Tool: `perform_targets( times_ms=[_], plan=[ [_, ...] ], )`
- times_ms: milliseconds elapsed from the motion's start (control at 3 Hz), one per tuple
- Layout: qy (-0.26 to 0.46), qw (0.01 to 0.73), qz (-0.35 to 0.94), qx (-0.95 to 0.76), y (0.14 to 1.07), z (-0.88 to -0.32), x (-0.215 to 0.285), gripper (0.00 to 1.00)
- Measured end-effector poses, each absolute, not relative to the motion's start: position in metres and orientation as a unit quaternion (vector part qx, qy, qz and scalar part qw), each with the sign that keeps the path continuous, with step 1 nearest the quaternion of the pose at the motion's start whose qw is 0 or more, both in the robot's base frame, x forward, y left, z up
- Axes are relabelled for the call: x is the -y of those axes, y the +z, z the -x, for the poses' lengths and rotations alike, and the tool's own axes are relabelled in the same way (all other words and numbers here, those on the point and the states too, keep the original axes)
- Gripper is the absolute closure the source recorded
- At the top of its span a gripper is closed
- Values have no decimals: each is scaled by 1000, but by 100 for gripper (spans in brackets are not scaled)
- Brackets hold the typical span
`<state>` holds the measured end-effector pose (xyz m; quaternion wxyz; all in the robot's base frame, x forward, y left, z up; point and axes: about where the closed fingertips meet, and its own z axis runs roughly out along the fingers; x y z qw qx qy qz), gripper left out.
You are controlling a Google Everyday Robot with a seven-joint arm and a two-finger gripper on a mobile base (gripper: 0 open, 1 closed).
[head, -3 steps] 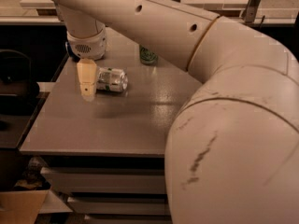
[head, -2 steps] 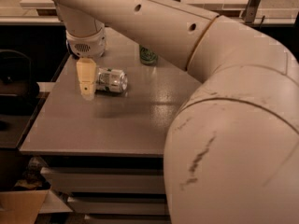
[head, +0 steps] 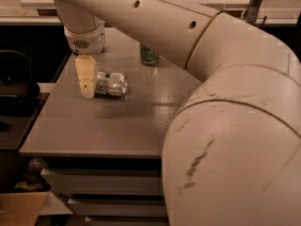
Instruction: Move 7up can near pepsi can
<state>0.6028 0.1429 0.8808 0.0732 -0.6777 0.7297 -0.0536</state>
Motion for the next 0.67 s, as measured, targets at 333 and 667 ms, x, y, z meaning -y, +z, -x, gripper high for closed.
perform_targets(
  times_ms=[333, 667],
  plan=[
    [-57, 77, 679, -728, 885, -604, -144, 0],
    [-55, 86, 684, -723, 890, -603, -145, 0]
  ],
)
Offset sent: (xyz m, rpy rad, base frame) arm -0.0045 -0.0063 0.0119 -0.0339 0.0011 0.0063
